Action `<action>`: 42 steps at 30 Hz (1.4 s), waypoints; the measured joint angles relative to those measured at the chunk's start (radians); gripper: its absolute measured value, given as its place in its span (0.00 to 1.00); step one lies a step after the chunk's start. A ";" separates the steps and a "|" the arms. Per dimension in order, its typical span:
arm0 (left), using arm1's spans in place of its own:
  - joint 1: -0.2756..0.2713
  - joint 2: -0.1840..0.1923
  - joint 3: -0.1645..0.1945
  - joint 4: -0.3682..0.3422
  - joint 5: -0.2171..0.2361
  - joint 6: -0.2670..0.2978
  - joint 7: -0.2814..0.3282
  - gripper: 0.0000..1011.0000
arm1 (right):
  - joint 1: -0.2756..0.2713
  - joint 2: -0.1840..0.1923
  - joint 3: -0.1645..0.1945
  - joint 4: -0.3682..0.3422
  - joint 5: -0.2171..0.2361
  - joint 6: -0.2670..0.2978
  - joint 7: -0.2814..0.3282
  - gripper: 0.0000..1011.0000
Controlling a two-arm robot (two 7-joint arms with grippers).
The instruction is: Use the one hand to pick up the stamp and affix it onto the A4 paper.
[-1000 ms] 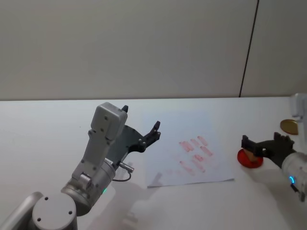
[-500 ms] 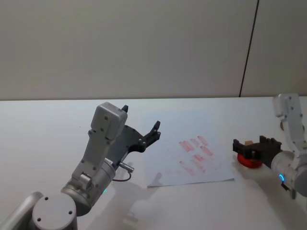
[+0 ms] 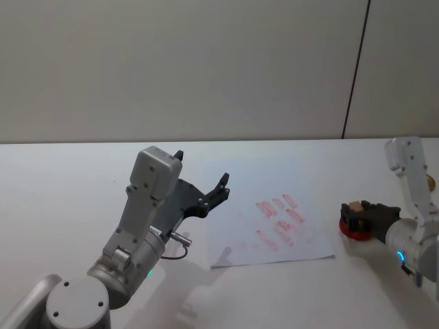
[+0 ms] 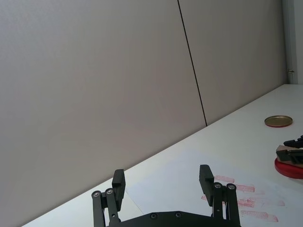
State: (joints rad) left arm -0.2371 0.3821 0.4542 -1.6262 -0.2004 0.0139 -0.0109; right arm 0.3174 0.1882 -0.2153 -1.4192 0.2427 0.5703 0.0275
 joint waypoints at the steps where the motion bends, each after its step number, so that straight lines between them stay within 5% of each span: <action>1: 0.000 0.000 0.000 0.000 0.000 0.000 0.000 0.98 | 0.000 0.000 0.000 0.000 -0.001 0.002 -0.001 0.38; 7: 0.000 0.000 0.000 0.000 0.000 0.000 0.000 0.98 | -0.001 -0.002 0.000 0.000 -0.006 0.009 -0.005 0.22; 42: 0.000 0.000 0.000 0.000 0.000 0.000 0.000 0.98 | -0.013 -0.009 0.029 0.020 0.049 -0.004 -0.044 0.22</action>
State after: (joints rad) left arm -0.2371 0.3821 0.4542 -1.6262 -0.2004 0.0139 -0.0109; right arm 0.3039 0.1794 -0.1868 -1.3988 0.2913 0.5661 -0.0164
